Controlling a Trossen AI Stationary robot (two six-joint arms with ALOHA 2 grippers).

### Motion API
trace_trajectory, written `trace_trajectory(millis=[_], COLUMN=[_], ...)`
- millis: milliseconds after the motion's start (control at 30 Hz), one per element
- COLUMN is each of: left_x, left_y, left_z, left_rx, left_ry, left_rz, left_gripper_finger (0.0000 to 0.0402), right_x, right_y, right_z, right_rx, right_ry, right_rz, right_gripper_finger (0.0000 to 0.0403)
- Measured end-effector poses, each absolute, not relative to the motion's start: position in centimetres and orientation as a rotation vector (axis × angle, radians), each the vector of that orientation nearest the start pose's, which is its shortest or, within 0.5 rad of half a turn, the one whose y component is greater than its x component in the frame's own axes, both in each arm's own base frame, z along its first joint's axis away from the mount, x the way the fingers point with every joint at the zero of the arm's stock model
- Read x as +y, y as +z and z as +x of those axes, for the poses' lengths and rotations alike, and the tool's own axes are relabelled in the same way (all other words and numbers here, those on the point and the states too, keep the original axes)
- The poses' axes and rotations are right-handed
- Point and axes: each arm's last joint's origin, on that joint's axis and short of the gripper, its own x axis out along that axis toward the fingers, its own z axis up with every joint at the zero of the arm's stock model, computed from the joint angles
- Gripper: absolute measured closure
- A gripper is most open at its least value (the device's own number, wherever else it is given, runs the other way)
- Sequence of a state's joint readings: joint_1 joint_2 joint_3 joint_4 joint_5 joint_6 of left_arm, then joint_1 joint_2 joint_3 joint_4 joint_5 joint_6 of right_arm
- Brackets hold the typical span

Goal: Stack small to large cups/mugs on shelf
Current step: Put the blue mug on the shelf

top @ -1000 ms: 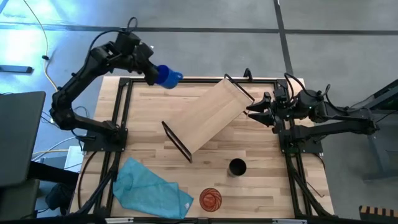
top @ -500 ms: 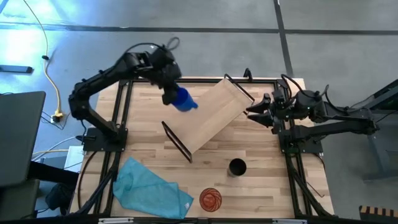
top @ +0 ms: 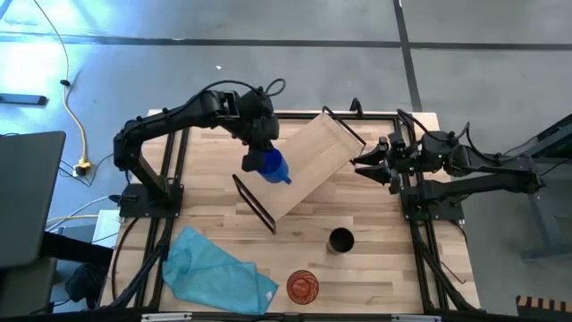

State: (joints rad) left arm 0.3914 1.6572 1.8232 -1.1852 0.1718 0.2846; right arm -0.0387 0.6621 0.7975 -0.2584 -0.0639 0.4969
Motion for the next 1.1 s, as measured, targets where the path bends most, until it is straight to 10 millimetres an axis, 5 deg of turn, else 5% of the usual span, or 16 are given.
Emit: trace_trajectory(millis=[1100], left_x=[9.4], left_y=[36.4], left_z=[32.0], left_rx=[1.195], left_ry=[0.114], left_rz=[-0.127], left_gripper_finger=[0.0401], right_x=[-0.4], right_y=[34.6], right_z=[14.2], right_rx=[0.13], right_ry=[-0.006], right_rz=[0.496], right_gripper_finger=[0.0203])
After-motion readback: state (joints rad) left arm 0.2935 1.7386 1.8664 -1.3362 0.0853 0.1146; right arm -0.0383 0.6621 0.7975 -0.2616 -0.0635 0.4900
